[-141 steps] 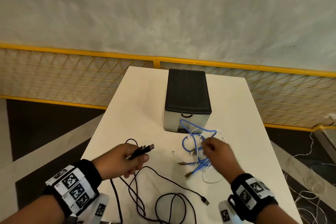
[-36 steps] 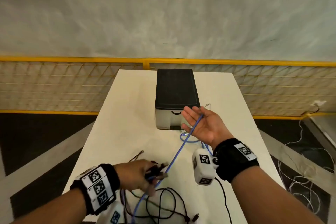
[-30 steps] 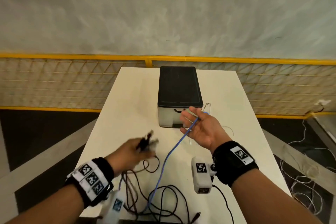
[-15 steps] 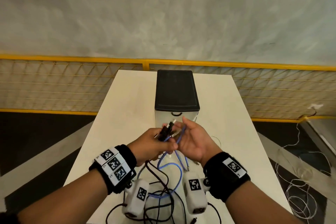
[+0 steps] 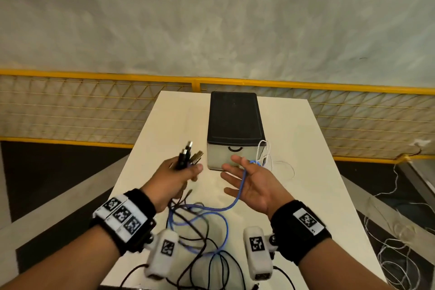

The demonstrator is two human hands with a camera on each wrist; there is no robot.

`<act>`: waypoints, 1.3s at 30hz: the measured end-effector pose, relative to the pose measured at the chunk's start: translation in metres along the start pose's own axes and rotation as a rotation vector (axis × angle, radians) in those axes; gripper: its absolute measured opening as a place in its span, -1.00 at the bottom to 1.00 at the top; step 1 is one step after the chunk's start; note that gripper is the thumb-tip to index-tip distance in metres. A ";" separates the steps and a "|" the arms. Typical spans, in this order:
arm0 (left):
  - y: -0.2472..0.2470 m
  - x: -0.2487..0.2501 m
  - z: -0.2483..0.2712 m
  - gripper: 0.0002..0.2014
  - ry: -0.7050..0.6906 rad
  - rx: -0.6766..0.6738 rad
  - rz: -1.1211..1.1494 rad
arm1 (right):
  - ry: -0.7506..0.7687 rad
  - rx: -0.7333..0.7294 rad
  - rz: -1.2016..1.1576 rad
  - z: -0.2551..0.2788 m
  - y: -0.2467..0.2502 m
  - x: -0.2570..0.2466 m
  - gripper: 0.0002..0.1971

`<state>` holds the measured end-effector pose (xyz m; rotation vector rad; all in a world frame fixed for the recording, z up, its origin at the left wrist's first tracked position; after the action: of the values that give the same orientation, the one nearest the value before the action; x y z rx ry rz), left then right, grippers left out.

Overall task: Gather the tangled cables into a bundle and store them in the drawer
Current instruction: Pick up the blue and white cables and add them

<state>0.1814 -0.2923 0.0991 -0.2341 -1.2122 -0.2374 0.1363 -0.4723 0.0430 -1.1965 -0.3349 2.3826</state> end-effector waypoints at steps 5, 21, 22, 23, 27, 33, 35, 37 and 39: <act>-0.084 0.011 -0.004 -0.85 -0.111 -0.182 -0.058 | -0.022 -0.056 0.051 0.006 -0.023 0.013 -0.59; -0.030 -0.033 0.041 -0.82 0.225 -0.452 -0.265 | -0.117 -0.024 -0.220 -0.002 0.013 0.013 -0.73; -0.027 -0.038 0.040 -0.82 0.231 -0.449 -0.316 | -0.106 -0.035 -0.247 -0.003 0.009 0.014 -0.74; -0.027 -0.043 0.042 -0.83 0.242 -0.460 -0.373 | -0.100 -0.031 -0.267 -0.005 0.007 0.015 -0.78; -0.025 -0.062 0.049 -0.82 0.304 -0.550 -0.527 | -0.032 0.072 -0.264 -0.010 0.018 0.012 -0.94; -0.035 -0.032 0.038 -0.87 0.121 -0.412 -0.339 | 0.156 0.190 -0.360 -0.009 0.043 -0.014 -0.60; -0.039 -0.021 0.027 -0.86 0.063 -0.276 -0.227 | 0.168 0.197 -0.392 -0.005 0.039 -0.017 -0.72; -0.051 -0.011 0.020 -0.86 -0.024 -0.231 -0.247 | 0.168 0.188 -0.400 -0.002 0.032 -0.018 -0.84; -0.065 -0.012 0.016 -0.78 -0.050 -0.262 -0.306 | 0.164 0.185 -0.422 0.001 0.027 -0.018 -0.87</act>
<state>0.1431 -0.3489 0.0967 -0.2826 -1.2637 -0.6621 0.1370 -0.5045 0.0453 -1.1014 -0.2740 1.8976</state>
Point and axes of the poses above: each hand's wrist, its own z-axis away from the middle knuckle, its own y-axis out of the back of the hand, x = y × z, the point moved 10 cm from there along -z, towards the middle knuckle, and after that the axes turned 8 degrees about z, right-handed, at the moved point
